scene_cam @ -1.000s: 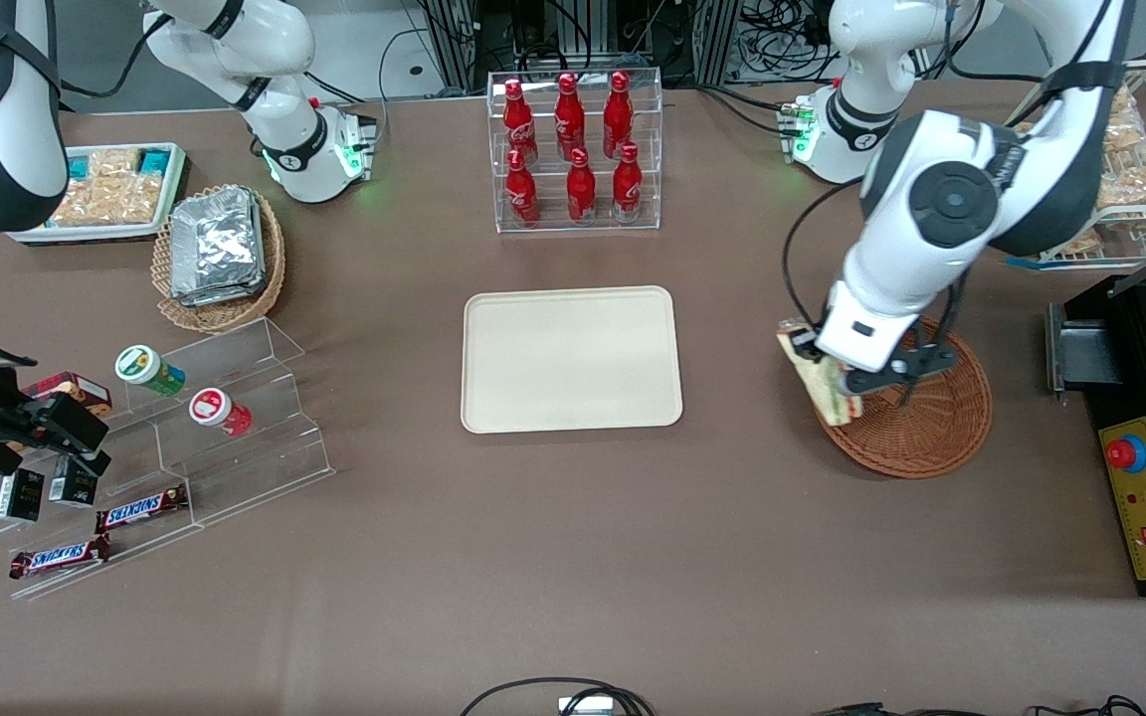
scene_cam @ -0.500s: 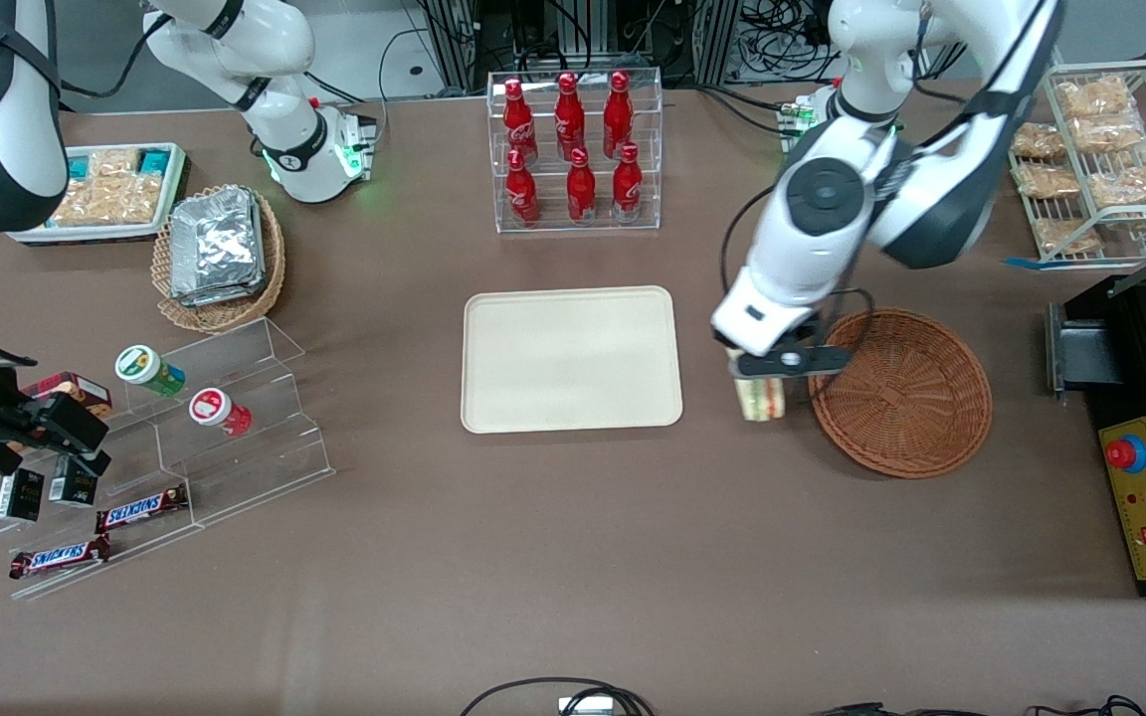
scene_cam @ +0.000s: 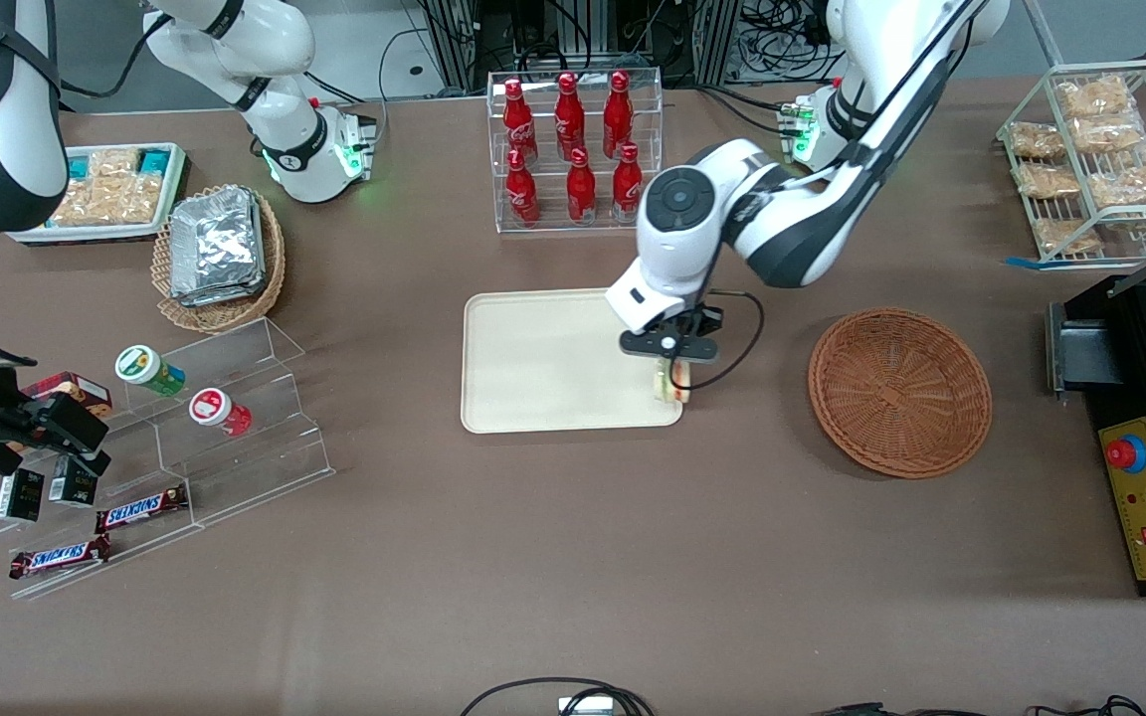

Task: Place sandwich from basket to tray
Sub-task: 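Lift the sandwich and carry it with the left gripper over the tray, then lower the sandwich onto the tray and open the left gripper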

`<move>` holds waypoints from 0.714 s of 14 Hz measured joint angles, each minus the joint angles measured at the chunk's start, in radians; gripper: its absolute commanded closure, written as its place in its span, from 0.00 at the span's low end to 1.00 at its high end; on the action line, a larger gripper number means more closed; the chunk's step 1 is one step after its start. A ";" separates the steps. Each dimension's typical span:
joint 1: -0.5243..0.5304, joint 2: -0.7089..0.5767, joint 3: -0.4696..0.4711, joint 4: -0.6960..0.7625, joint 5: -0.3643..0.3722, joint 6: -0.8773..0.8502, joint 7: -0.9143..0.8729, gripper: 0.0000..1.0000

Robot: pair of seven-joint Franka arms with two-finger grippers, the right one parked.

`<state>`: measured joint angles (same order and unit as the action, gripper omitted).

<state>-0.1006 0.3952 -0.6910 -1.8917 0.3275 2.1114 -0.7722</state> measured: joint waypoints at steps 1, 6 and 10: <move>-0.014 0.024 0.000 0.000 0.008 0.015 -0.015 1.00; -0.061 0.142 0.000 0.001 0.104 0.073 -0.129 1.00; -0.085 0.208 0.000 0.002 0.133 0.093 -0.173 1.00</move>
<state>-0.1859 0.6031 -0.6905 -1.8893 0.4608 2.2047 -0.9449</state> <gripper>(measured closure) 0.819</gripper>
